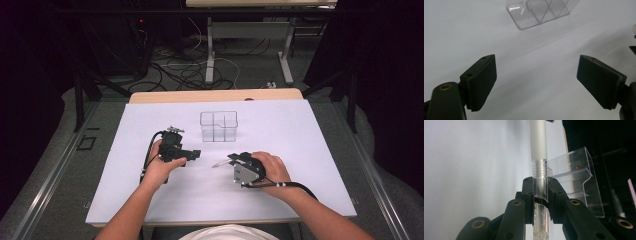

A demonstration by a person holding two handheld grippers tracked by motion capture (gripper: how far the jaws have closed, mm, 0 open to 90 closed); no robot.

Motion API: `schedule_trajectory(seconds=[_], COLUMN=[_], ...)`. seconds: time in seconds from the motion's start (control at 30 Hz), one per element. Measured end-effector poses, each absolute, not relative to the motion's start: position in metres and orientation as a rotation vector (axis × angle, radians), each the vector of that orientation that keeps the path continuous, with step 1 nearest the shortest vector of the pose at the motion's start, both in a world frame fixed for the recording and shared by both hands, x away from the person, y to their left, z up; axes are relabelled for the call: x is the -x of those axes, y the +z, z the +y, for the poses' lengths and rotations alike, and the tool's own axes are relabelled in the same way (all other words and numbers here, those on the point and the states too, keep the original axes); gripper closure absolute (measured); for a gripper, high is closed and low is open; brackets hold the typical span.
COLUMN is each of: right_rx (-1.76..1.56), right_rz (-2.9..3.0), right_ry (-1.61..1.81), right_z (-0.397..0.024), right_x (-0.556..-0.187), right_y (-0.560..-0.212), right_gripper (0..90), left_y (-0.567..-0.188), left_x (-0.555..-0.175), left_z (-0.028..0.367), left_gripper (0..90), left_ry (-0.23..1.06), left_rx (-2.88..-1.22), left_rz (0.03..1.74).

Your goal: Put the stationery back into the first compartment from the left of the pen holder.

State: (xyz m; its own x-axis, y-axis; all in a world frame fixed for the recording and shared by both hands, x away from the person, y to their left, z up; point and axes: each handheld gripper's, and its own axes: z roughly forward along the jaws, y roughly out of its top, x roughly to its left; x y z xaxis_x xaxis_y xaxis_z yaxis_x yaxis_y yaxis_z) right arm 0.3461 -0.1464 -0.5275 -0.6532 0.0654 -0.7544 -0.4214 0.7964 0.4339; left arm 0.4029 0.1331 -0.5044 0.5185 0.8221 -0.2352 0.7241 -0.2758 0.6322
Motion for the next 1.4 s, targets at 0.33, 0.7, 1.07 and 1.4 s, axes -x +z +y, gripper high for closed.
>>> schedule_trajectory(seconds=[0.33, 0.7, 1.07, 1.4], right_rx=[-0.082, -0.299, -0.378, -0.431], right_rz=[2.182, 2.146, 2.133, 2.118], right_ry=[1.084, 1.295, 1.358, 1.396], right_z=[-0.152, -0.146, -0.131, -0.112], right_x=[-0.377, -0.405, -0.429, -0.450], right_y=[-0.508, -0.486, -0.465, -0.453], right_gripper=[77.8, 77.7, 77.7, 77.7], left_y=[-0.506, -0.496, -0.504, -0.511], left_x=[-0.409, -0.409, -0.411, -0.412], left_z=[0.157, 0.178, 0.183, 0.179], left_gripper=[17.1, 21.2, 16.3, 0.2], left_ry=[0.278, 0.362, 0.370, 0.374], left_rx=[-2.034, -1.946, -1.967, -1.954], left_rz=[1.287, 1.280, 1.307, 1.306])
